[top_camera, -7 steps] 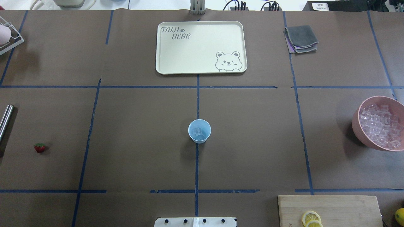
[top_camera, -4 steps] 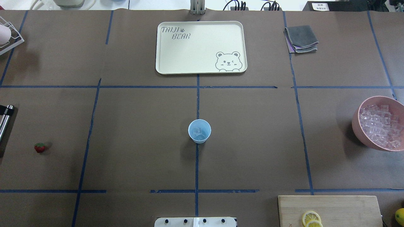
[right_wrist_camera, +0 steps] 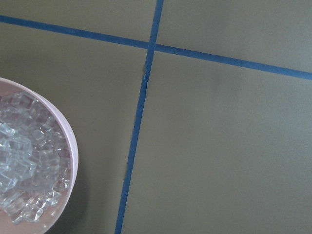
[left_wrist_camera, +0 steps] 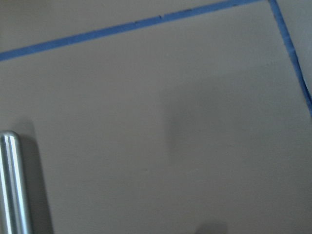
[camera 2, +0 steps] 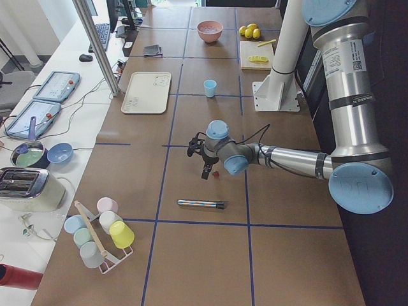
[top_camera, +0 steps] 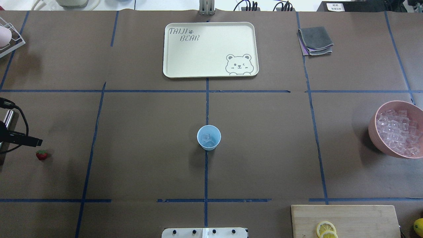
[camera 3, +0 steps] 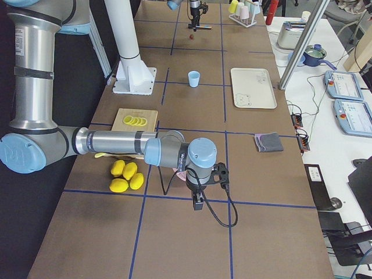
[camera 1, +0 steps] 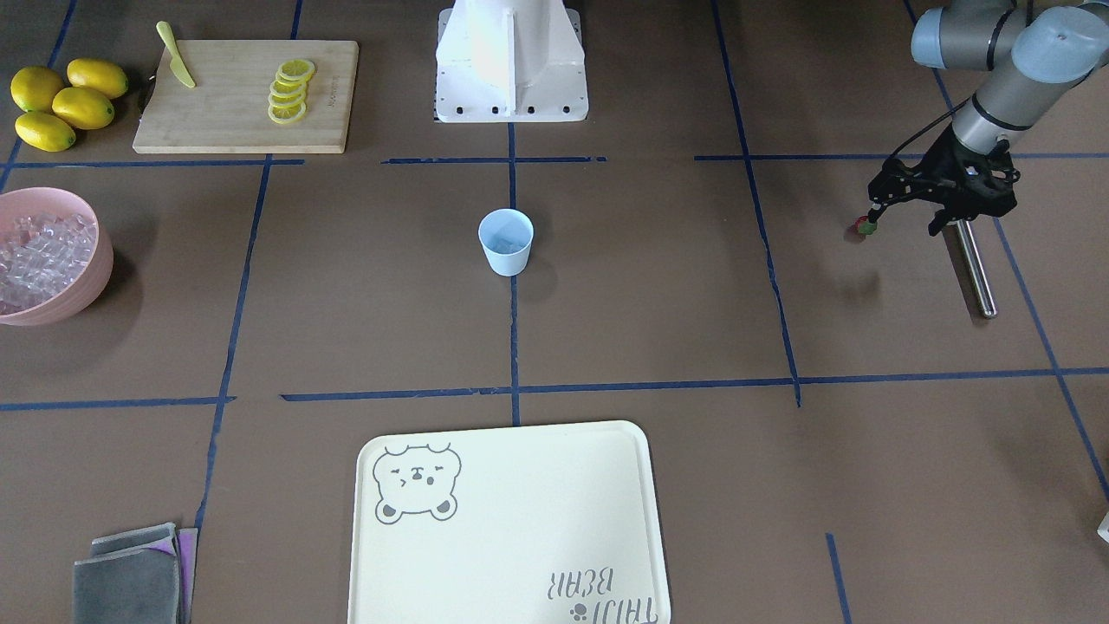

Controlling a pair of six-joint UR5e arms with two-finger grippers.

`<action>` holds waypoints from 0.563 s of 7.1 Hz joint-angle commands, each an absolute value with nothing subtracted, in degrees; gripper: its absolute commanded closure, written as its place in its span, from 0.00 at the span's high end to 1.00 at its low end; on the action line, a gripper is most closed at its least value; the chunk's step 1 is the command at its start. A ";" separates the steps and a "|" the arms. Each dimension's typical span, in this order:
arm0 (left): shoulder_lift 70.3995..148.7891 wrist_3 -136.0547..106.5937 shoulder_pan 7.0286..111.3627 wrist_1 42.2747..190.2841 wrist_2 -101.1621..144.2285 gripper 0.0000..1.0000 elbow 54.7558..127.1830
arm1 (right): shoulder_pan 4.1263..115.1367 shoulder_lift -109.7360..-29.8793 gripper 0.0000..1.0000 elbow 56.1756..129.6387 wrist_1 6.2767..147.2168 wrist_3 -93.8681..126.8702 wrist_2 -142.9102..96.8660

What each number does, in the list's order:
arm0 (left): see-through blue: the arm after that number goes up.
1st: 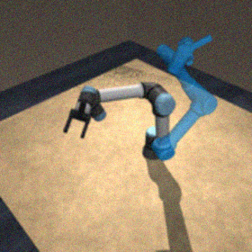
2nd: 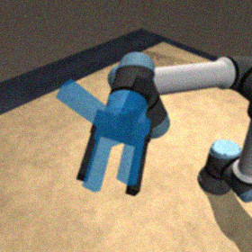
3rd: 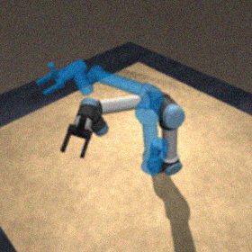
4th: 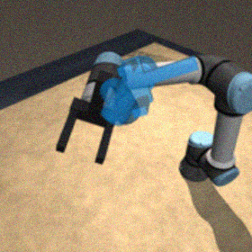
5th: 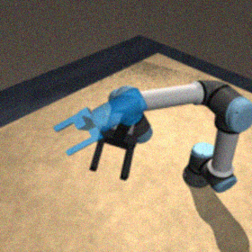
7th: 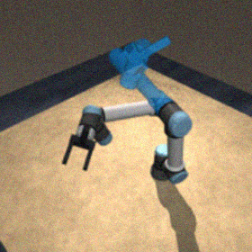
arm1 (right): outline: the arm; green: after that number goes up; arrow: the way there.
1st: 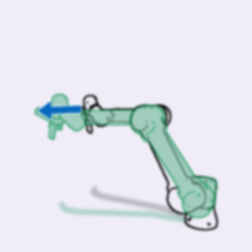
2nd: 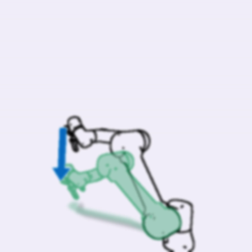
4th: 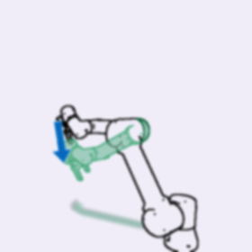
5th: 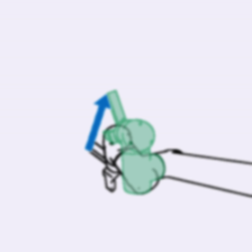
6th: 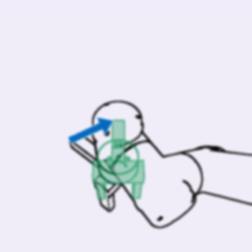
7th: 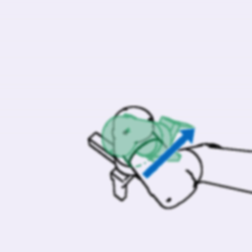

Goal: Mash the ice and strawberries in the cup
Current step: 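Reach the left gripper to the red strawberry and grasp it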

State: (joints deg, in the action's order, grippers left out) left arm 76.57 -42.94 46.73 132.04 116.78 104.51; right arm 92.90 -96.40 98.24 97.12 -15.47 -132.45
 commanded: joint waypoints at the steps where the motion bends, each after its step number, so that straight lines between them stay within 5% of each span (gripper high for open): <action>1: 75.59 -45.88 42.37 132.71 113.40 1.00 104.50 | 92.90 -96.42 1.00 98.26 97.12 -15.47 -132.45; 4: 75.23 -47.98 39.12 133.93 110.83 1.00 104.15 | 92.90 -96.42 1.00 98.09 97.12 -15.38 -132.45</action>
